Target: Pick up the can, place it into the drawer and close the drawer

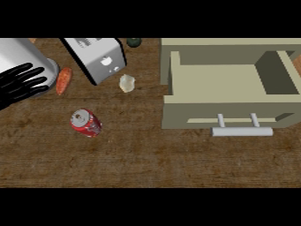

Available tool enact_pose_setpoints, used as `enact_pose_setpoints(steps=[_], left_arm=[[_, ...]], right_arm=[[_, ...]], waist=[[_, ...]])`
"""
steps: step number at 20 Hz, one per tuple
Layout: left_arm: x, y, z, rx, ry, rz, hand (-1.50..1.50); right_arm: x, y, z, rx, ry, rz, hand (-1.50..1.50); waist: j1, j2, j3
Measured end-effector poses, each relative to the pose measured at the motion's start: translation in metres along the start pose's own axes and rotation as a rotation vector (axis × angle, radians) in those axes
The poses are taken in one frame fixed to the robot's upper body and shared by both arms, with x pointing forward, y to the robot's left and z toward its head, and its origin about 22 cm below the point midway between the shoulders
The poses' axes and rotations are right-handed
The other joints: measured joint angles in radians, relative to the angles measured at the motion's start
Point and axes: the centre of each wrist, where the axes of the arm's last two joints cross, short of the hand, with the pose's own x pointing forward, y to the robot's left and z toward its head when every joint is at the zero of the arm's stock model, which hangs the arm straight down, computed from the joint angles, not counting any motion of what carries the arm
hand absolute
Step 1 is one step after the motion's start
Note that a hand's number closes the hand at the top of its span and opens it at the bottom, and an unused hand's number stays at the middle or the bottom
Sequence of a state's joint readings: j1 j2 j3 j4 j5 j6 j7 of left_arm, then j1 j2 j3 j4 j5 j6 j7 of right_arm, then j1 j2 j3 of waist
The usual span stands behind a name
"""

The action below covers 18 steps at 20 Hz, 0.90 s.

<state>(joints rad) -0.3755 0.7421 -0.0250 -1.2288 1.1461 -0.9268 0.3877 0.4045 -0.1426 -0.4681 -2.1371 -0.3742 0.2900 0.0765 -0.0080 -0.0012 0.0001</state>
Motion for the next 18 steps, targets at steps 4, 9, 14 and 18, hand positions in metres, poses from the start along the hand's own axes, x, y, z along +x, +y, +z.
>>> enact_pose_setpoints(steps=[4,9,14,18], left_arm=[[-0.018,-0.004,-0.019,0.011,0.02,0.007,-1.5],[-0.042,-0.008,-0.034,0.028,0.041,-0.01,-1.5],[-0.064,-0.005,-0.037,0.051,0.053,-0.031,-1.5],[-0.083,-0.002,-0.041,0.079,0.064,-0.038,-1.5]], right_arm=[[-0.001,-0.008,0.006,0.002,0.006,0.003,-1.5],[0.002,-0.008,0.007,0.006,-0.002,0.004,-1.5],[0.008,-0.011,0.014,0.004,-0.002,0.006,-1.5],[0.006,-0.021,0.018,0.006,-0.002,0.006,-1.5]], waist=[[-0.002,0.001,0.0],[-0.001,0.001,0.0],[-0.003,0.002,-0.001],[-0.004,0.002,-0.001]])
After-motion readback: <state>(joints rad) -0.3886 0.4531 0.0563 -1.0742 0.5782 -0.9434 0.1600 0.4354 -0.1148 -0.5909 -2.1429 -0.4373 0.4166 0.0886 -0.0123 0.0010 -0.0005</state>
